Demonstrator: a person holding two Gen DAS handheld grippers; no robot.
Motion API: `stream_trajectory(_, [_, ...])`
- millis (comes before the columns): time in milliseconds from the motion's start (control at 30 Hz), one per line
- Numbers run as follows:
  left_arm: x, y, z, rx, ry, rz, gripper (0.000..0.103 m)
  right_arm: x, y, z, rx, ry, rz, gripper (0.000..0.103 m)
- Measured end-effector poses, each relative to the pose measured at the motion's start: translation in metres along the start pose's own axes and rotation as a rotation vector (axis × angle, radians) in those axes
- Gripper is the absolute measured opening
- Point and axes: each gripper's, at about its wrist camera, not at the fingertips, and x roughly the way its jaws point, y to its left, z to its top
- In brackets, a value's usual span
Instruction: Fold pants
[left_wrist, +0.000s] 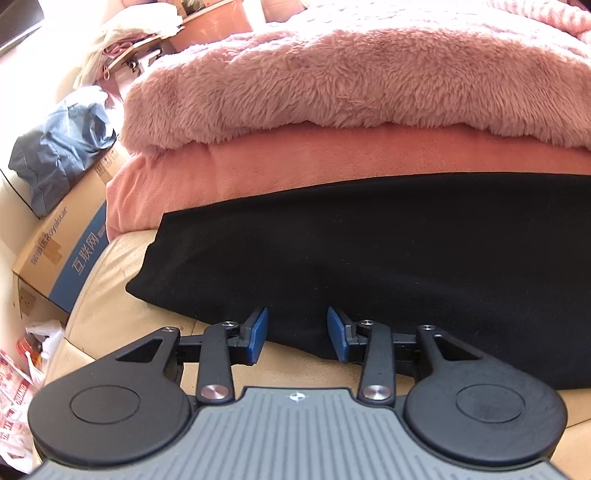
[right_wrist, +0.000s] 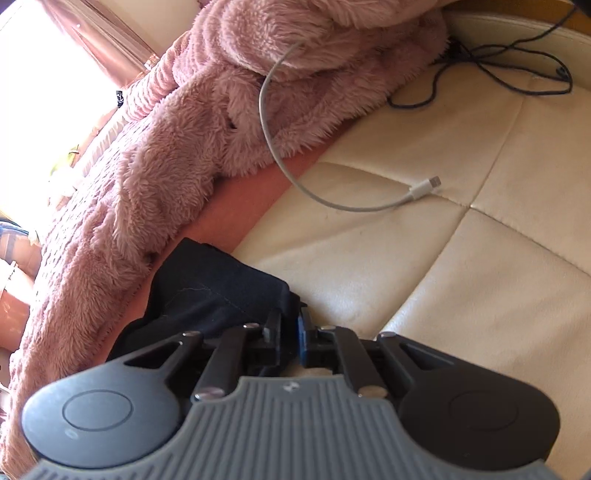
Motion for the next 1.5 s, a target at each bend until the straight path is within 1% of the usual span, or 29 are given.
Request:
stream_trajectory(67, [-0.002, 0.001, 0.001, 0.005, -0.009, -0.007, 0.045, -0.007, 0.009, 0.000, -0.057, 0.002, -0.015, 0.021])
stream_trajectory(100, [-0.002, 0.003, 0.002, 0.002, -0.009, -0.010, 0.045, -0.012, 0.015, 0.000, -0.098, -0.003, -0.017, 0.026])
stream_trajectory(133, [-0.003, 0.006, 0.004, -0.012, -0.010, -0.015, 0.045, -0.018, 0.022, 0.001, -0.153, -0.011, -0.025, 0.026])
stream_trajectory(167, [-0.005, 0.008, 0.006, -0.023, -0.017, -0.019, 0.045, -0.023, 0.031, 0.001, -0.224, -0.025, -0.047, 0.028])
stream_trajectory(200, [-0.006, 0.011, 0.010, -0.033, -0.028, -0.020, 0.045, -0.027, 0.043, 0.001, -0.308, -0.047, -0.074, 0.032])
stream_trajectory(267, [-0.004, 0.016, 0.017, -0.048, -0.035, -0.009, 0.045, -0.031, 0.065, 0.002, -0.461, -0.099, -0.085, 0.032])
stream_trajectory(300, [-0.001, 0.018, 0.020, -0.054, -0.035, 0.000, 0.045, -0.029, 0.077, 0.002, -0.526, -0.107, -0.062, 0.032])
stream_trajectory(367, [0.006, 0.025, 0.027, -0.075, -0.032, 0.015, 0.045, -0.020, 0.099, 0.004, -0.620, -0.105, 0.043, 0.024])
stream_trajectory(400, [0.011, 0.030, 0.029, -0.096, -0.023, 0.022, 0.044, -0.011, 0.110, 0.005, -0.659, -0.082, 0.090, 0.014])
stream_trajectory(433, [0.015, 0.034, 0.031, -0.116, -0.015, 0.026, 0.040, 0.002, 0.120, 0.005, -0.685, -0.057, 0.099, 0.008])
stream_trajectory(500, [0.026, 0.045, 0.034, -0.164, 0.004, 0.035, 0.035, 0.028, 0.132, 0.007, -0.711, -0.019, 0.096, 0.006])
stream_trajectory(567, [0.034, 0.054, 0.034, -0.201, 0.017, 0.032, 0.033, 0.051, 0.139, 0.011, -0.706, 0.002, 0.089, 0.004])
stream_trajectory(600, [0.039, 0.056, 0.034, -0.205, 0.028, 0.030, 0.031, 0.062, 0.140, 0.013, -0.697, 0.016, 0.086, 0.004])
stream_trajectory(667, [0.042, 0.060, 0.031, -0.201, 0.015, 0.023, 0.031, 0.083, 0.139, 0.018, -0.670, 0.040, 0.081, 0.003])
stream_trajectory(700, [0.043, 0.060, 0.030, -0.198, 0.010, 0.022, 0.031, 0.094, 0.138, 0.019, -0.665, 0.050, 0.061, 0.000])
stream_trajectory(767, [0.045, 0.063, 0.028, -0.205, 0.003, 0.017, 0.031, 0.109, 0.133, 0.021, -0.652, 0.055, 0.024, 0.000])
stream_trajectory(833, [0.047, 0.065, 0.028, -0.207, -0.004, 0.016, 0.031, 0.118, 0.125, 0.025, -0.605, 0.052, 0.032, 0.000])
stream_trajectory(867, [0.048, 0.065, 0.028, -0.202, -0.008, 0.021, 0.031, 0.120, 0.124, 0.025, -0.592, 0.043, 0.027, 0.000])
stream_trajectory(933, [0.049, 0.066, 0.029, -0.206, -0.008, 0.025, 0.031, 0.119, 0.126, 0.025, -0.608, 0.008, -0.021, 0.000])
stream_trajectory(1000, [0.046, 0.067, 0.031, -0.211, -0.008, 0.030, 0.031, 0.114, 0.127, 0.027, -0.592, -0.015, -0.068, 0.000])
stream_trajectory(1067, [0.039, 0.069, 0.031, -0.224, -0.020, 0.034, 0.032, 0.100, 0.128, 0.029, -0.587, -0.021, -0.052, 0.000])
stream_trajectory(1100, [0.032, 0.071, 0.029, -0.237, -0.039, 0.032, 0.035, 0.089, 0.128, 0.028, -0.595, -0.032, -0.044, 0.000])
stream_trajectory(1133, [0.024, 0.073, 0.026, -0.253, -0.062, 0.024, 0.037, 0.076, 0.128, 0.025, -0.599, -0.038, -0.034, 0.003])
stream_trajectory(1200, [0.006, 0.072, 0.020, -0.270, -0.088, -0.024, 0.037, 0.053, 0.127, 0.018, -0.604, -0.034, 0.009, 0.003])
stream_trajectory(1233, [-0.003, 0.068, 0.017, -0.258, -0.095, -0.056, 0.037, 0.039, 0.129, 0.009, -0.617, -0.033, 0.032, 0.003])
stream_trajectory(1333, [-0.035, 0.041, 0.006, -0.155, -0.144, -0.126, 0.037, -0.002, 0.137, -0.035, -0.708, -0.044, 0.111, 0.003])
stream_trajectory(1400, [-0.052, 0.021, -0.002, -0.113, -0.163, -0.163, 0.037, -0.026, 0.147, -0.073, -0.770, -0.042, 0.170, 0.004])
stream_trajectory(1500, [-0.064, -0.002, -0.012, -0.056, -0.168, -0.178, 0.037, -0.050, 0.162, -0.126, -0.851, -0.024, 0.257, 0.011])
